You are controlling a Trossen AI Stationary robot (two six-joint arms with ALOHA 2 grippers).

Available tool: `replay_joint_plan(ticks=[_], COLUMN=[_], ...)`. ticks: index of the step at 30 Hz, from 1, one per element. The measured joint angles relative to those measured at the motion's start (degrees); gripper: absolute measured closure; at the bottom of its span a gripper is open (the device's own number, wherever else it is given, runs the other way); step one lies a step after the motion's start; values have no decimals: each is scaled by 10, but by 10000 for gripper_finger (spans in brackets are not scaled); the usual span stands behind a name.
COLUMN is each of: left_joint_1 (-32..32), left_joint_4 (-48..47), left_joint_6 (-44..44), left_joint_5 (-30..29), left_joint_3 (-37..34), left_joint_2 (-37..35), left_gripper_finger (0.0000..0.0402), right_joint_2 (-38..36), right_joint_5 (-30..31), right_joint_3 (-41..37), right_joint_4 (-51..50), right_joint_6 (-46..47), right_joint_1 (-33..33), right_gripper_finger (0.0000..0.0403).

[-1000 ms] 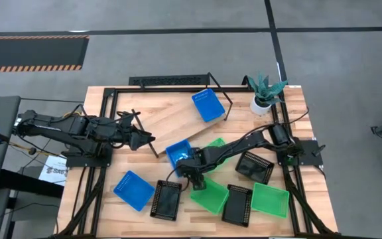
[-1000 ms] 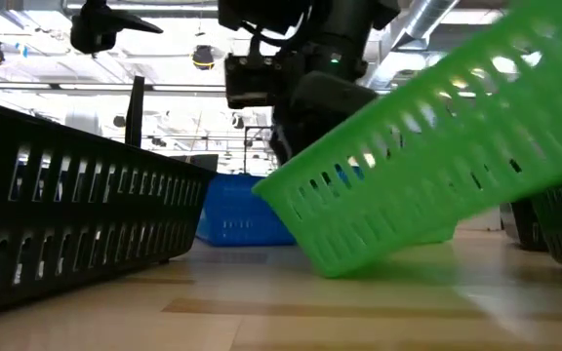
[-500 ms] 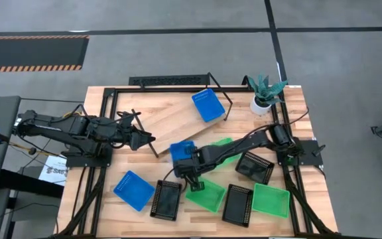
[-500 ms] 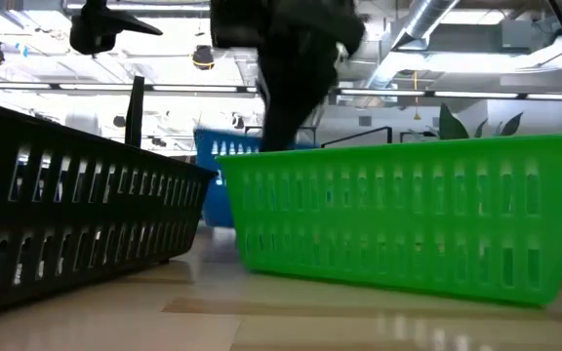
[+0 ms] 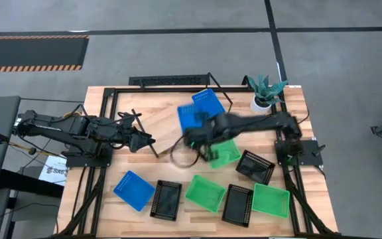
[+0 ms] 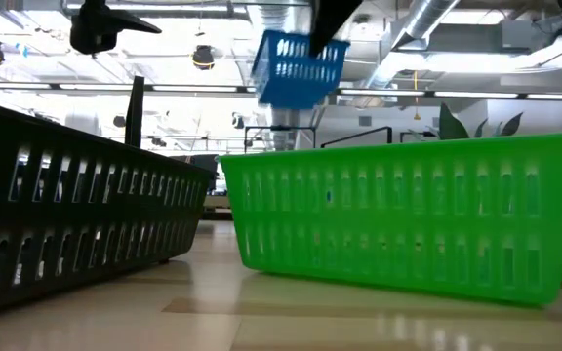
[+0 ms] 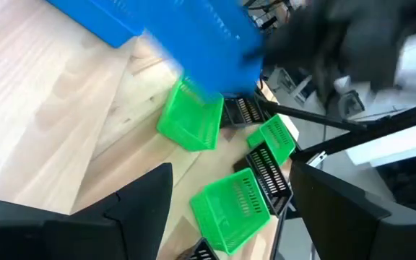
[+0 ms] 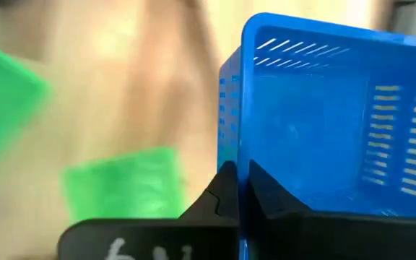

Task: Stack baskets on shelf by color
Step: Stack the top blue bin on top of the other blue bin on the shelf

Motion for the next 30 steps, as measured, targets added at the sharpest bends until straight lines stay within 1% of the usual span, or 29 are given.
replay_joint_plan(ticks=[2, 6, 8, 12, 18, 23, 26, 30], left_joint_1=[0, 0, 0, 0, 0, 0, 0, 0], left_joint_4=[0, 5, 5, 5, 5, 4, 4, 5], left_joint_6=[0, -15, -16, -17, -27, -30, -35, -57], left_joint_5=[-6, -17, -28, -61, -116, -148, -157, -161], left_joint_3=[0, 0, 0, 0, 0, 0, 0, 0], left_joint_2=[0, 0, 0, 0, 0, 0, 0, 0], left_gripper_finger=[134, 134, 134, 134, 134, 134, 134, 134], right_joint_2=[-41, -115, -149, -193, -205, -197, -198, -198], right_joint_5=[27, 19, -8, -84, -120, -145, -148, -175], right_joint_3=[-12, -38, -64, -130, -233, -303, -331, -351], right_joint_4=[3, 15, 48, 120, 205, 266, 274, 276], right_joint_6=[-29, -102, -141, -202, -271, -324, -347, -349], right_joint_1=[-24, -89, -126, -193, -241, -263, -280, -298], right_gripper_finger=[384, 380, 387, 395, 373, 378, 385, 384])
